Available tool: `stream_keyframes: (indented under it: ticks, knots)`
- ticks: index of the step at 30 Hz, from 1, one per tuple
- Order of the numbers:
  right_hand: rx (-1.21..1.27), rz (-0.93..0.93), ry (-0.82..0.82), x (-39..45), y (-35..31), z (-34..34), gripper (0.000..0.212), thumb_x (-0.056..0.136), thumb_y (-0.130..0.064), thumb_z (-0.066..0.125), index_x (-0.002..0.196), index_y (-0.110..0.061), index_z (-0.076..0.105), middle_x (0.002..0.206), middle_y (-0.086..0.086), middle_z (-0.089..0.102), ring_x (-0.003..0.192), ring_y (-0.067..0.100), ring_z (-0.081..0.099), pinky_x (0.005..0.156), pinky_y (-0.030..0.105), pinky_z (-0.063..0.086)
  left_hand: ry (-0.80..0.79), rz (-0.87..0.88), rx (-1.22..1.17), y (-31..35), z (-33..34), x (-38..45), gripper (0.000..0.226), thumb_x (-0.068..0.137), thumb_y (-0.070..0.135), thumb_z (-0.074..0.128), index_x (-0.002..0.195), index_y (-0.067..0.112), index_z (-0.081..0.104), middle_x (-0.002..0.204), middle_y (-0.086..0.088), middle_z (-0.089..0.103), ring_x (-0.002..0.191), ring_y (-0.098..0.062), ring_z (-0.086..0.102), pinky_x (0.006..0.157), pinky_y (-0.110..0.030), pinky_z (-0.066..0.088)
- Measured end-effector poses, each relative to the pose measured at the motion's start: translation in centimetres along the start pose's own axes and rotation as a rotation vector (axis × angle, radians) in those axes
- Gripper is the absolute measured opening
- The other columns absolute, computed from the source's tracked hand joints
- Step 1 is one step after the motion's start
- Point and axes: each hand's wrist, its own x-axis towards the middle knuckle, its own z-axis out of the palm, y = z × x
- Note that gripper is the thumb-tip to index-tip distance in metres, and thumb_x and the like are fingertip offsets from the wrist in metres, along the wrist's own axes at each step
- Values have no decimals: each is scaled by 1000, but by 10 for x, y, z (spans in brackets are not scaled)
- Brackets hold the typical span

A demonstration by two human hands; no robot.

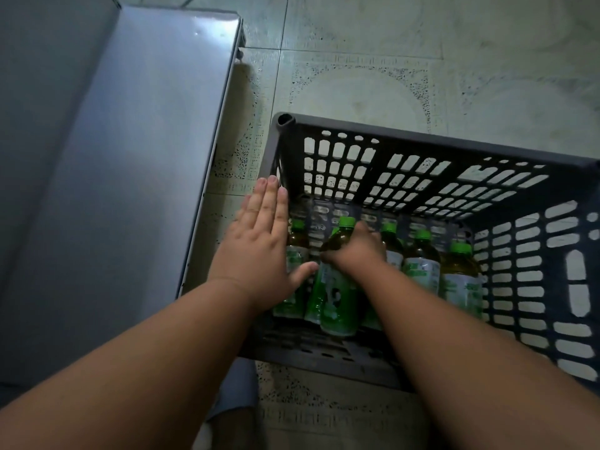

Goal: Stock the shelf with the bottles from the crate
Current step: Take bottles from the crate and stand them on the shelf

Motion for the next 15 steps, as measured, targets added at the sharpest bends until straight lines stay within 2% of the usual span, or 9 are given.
stream_keyframes:
  ticks: [3, 6, 11, 13, 15]
  knots:
    - [376, -38, -99, -3, 9, -3, 66, 73, -28, 86, 123, -27, 43, 111, 1, 59, 100, 24, 61, 83, 38, 51, -18, 4, 6, 0, 0, 1, 111, 82, 84, 10, 142, 2, -35, 154, -20, -37, 143, -30, -37, 121, -42, -14]
    - [392, -130, -88, -10, 13, -5, 61, 74, -34, 85, 118, -26, 44, 97, -8, 56, 93, 19, 59, 82, 37, 51, -28, 3, 5, 0, 0, 0, 113, 82, 85, 11, 143, 2, -35, 154, -19, -38, 142, -29, -37, 121, -42, -14]
    - [410, -333, 30, -44, -6, -36, 55, 76, -28, 85, 116, -24, 47, 93, -13, 53, 86, 12, 58, 65, 24, 44, -78, 14, 5, 1, -9, -3, 113, 82, 85, 16, 145, 5, -33, 155, -17, -37, 142, -28, -37, 121, -41, -15]
    - [448, -431, 59, -68, -19, -62, 54, 76, -25, 85, 116, -25, 47, 96, -11, 55, 85, 7, 57, 68, 25, 49, -102, 12, -89, 1, -20, -10, 115, 83, 84, 26, 148, 7, -30, 157, -13, -34, 143, -24, -35, 118, -37, -18]
    - [490, -531, 78, -95, -35, -89, 55, 76, -24, 84, 118, -26, 49, 101, -7, 59, 89, 10, 60, 75, 31, 53, -93, -6, -261, 0, -40, -23, 118, 82, 79, 45, 153, 12, -22, 162, -7, -25, 147, -18, -26, 114, -31, -15]
